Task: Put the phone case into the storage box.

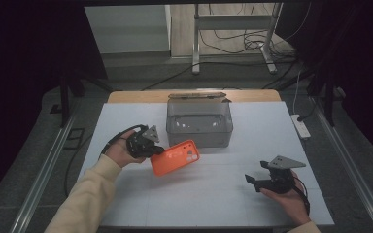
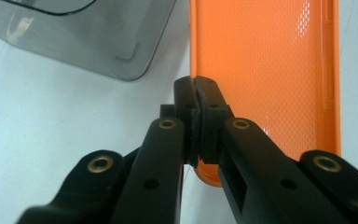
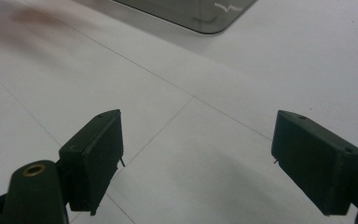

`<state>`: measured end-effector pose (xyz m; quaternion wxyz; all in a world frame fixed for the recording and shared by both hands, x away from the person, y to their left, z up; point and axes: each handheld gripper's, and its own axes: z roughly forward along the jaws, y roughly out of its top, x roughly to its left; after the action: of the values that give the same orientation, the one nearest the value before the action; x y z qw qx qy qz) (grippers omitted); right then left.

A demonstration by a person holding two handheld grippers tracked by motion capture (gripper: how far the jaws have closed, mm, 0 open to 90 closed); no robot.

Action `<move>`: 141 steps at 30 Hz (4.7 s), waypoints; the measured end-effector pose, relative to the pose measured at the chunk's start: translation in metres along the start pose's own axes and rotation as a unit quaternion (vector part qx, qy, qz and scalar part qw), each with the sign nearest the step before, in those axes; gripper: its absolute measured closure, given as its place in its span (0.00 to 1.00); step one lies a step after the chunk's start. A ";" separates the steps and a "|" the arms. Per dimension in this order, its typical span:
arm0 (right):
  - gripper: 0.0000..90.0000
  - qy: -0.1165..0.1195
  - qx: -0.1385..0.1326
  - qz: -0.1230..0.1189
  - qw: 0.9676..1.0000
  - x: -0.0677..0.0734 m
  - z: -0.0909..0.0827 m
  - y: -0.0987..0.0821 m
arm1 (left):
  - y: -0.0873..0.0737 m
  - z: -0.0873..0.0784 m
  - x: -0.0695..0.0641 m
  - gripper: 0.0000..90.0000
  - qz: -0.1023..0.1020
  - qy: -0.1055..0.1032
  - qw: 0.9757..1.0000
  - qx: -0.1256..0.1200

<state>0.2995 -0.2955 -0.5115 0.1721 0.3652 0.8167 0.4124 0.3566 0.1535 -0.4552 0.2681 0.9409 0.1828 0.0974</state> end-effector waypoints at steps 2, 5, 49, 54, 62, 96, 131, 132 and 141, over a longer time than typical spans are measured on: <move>0.19 0.002 -0.002 0.000 1.000 0.000 0.000 0.000 | 0.001 -0.001 -0.001 0.98 0.003 0.000 1.000 -0.002; 0.19 0.001 -0.002 0.000 1.000 0.000 0.000 0.000 | 0.002 -0.002 -0.003 0.98 0.004 0.002 1.000 -0.004; 0.19 0.001 -0.002 0.000 1.000 0.000 0.000 0.000 | 0.011 -0.011 -0.027 0.98 -0.012 0.009 0.999 -0.037; 0.19 0.000 -0.002 0.000 1.000 0.000 0.000 0.000 | 0.011 -0.011 -0.029 0.98 -0.012 0.013 0.999 -0.048; 0.19 -0.001 0.000 -0.001 1.000 0.000 0.000 0.000 | 0.012 -0.010 -0.032 0.98 -0.013 0.013 0.999 -0.052; 0.19 0.002 -0.006 0.005 1.000 -0.001 0.000 0.000 | 0.027 -0.003 -0.045 0.98 -0.011 0.006 0.997 -0.080; 0.20 0.018 -0.013 0.005 1.000 0.006 0.002 0.008 | 0.034 0.000 -0.052 0.98 -0.006 0.015 0.996 -0.085; 0.20 0.019 -0.015 0.007 1.000 0.007 0.002 0.009 | 0.034 0.000 -0.053 0.98 -0.006 0.016 0.996 -0.084; 0.20 0.038 -0.023 0.019 0.999 0.010 0.000 0.018 | 0.034 0.002 -0.053 0.98 -0.009 0.022 0.996 -0.082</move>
<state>0.3012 -0.2813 -0.4967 0.1408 0.3608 0.8060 0.4477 0.3184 0.1042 -0.4428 0.3412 0.9117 0.1882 0.1301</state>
